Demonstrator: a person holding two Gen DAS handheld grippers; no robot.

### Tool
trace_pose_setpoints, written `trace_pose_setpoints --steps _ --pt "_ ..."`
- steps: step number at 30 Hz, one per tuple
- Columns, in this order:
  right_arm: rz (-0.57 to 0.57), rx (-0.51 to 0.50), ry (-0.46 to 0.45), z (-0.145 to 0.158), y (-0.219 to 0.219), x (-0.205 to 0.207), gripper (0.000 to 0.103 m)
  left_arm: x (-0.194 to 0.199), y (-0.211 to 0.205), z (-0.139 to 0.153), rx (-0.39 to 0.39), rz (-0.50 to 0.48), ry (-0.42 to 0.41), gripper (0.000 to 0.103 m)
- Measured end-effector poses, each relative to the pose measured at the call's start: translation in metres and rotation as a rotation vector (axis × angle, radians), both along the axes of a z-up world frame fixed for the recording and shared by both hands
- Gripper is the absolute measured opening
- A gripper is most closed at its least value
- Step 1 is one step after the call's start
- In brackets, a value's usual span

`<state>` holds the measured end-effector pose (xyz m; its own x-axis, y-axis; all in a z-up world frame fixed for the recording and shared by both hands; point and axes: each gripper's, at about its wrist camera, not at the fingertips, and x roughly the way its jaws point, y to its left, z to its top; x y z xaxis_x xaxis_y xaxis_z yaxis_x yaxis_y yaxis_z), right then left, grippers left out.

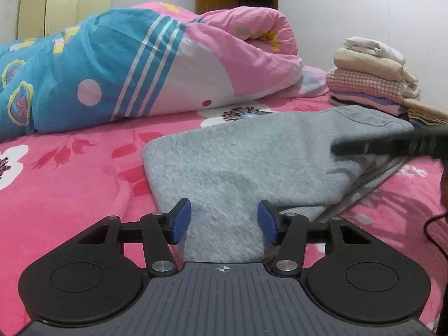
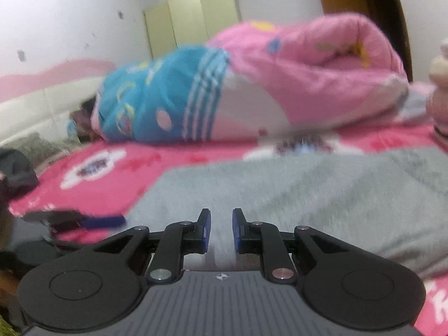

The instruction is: Fold clothes

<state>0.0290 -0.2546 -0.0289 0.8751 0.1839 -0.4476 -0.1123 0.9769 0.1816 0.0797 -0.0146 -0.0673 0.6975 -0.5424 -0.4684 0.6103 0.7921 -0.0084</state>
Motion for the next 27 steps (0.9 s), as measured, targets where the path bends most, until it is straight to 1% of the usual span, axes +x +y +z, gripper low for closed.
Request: trace_pose_setpoints --steps 3,5,8,10,12,15,16,17,18,20,21,22,24,27 --pt "0.036 -0.085 0.036 -0.023 0.011 0.001 0.018 0.002 0.004 0.005 -0.015 0.032 0.011 0.055" --pt "0.03 -0.109 0.041 -0.021 0.016 0.002 0.018 0.001 0.01 0.012 -0.055 0.051 0.002 0.055" --pt "0.025 -0.086 0.05 -0.022 0.014 0.004 0.018 0.002 0.012 0.024 -0.115 0.044 -0.002 0.056" --pt "0.021 -0.075 0.047 -0.023 0.013 0.003 0.018 0.001 0.005 0.028 -0.126 0.028 -0.004 0.057" --pt "0.015 -0.076 0.043 -0.024 0.014 0.001 0.018 0.0 -0.006 0.027 -0.111 0.005 -0.003 0.057" --pt "0.007 -0.079 0.037 -0.025 0.015 -0.001 0.019 -0.002 -0.024 0.017 -0.059 -0.007 0.004 0.059" --pt "0.007 -0.076 0.036 -0.025 0.014 -0.001 0.019 -0.002 -0.03 0.013 -0.041 -0.011 0.008 0.06" --pt "0.006 -0.072 0.036 -0.025 0.014 -0.001 0.019 -0.001 -0.035 0.008 -0.014 -0.009 0.023 0.065" --pt "0.006 -0.069 0.036 -0.025 0.014 -0.001 0.019 0.0 -0.037 0.004 0.003 0.007 0.028 0.068" --pt "0.007 -0.063 0.035 -0.026 0.013 -0.002 0.019 0.002 -0.04 -0.003 0.033 0.04 0.041 0.082" --pt "0.006 -0.063 0.032 -0.026 0.013 -0.002 0.019 0.006 -0.038 -0.003 0.023 0.057 0.059 0.085" --pt "0.005 -0.063 0.031 -0.026 0.013 -0.002 0.019 0.01 -0.035 -0.004 0.006 0.068 0.083 0.091" --pt "0.005 -0.061 0.03 -0.026 0.013 -0.003 0.019 0.015 -0.029 -0.006 -0.024 0.074 0.115 0.094" --pt "0.005 -0.058 0.028 -0.026 0.013 -0.002 0.019 0.012 -0.03 -0.007 -0.02 0.076 0.104 0.099"
